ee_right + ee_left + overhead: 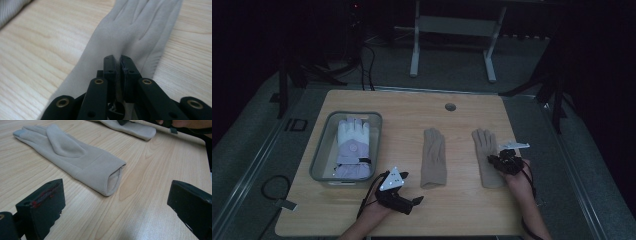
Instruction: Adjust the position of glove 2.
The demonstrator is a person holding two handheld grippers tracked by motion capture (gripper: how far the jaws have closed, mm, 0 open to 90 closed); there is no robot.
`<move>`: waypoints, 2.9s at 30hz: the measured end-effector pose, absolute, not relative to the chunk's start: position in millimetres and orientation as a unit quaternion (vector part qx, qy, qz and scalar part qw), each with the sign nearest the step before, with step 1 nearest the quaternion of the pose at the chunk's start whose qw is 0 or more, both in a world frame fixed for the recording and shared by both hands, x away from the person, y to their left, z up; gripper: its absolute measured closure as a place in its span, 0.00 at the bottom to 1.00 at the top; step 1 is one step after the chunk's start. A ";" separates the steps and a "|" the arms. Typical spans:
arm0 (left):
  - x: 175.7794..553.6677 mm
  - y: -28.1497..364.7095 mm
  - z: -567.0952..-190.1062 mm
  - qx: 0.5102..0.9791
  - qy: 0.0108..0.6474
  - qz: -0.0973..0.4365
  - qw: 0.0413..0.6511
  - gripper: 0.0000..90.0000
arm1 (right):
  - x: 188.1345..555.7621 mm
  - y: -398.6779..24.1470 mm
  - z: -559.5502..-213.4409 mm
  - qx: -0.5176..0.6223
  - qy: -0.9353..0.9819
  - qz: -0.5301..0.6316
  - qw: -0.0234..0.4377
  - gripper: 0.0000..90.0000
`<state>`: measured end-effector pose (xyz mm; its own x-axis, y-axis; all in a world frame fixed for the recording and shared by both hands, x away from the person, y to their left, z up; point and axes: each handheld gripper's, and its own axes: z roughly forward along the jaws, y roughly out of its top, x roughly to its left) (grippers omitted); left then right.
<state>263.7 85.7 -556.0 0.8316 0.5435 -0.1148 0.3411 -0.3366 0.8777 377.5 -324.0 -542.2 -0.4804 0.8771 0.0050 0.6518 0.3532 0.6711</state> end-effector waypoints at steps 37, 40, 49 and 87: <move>264.3 89.5 -553.1 0.811 0.270 0.106 0.508 0.02 | 360.0 -178.0 -463.3 0.529 0.730 0.379 0.207 0.94; 263.9 89.8 -552.4 0.810 0.269 0.107 0.510 0.02 | 359.7 -163.8 -464.9 0.525 0.733 0.382 0.201 0.94; 262.9 89.7 -552.2 0.811 0.267 0.106 0.511 0.02 | 358.0 -132.7 -479.5 0.533 0.729 0.387 0.186 0.94; 266.5 88.8 -553.7 0.811 0.269 0.101 0.510 0.02 | 360.4 -158.3 -505.6 0.472 0.786 0.387 0.096 0.15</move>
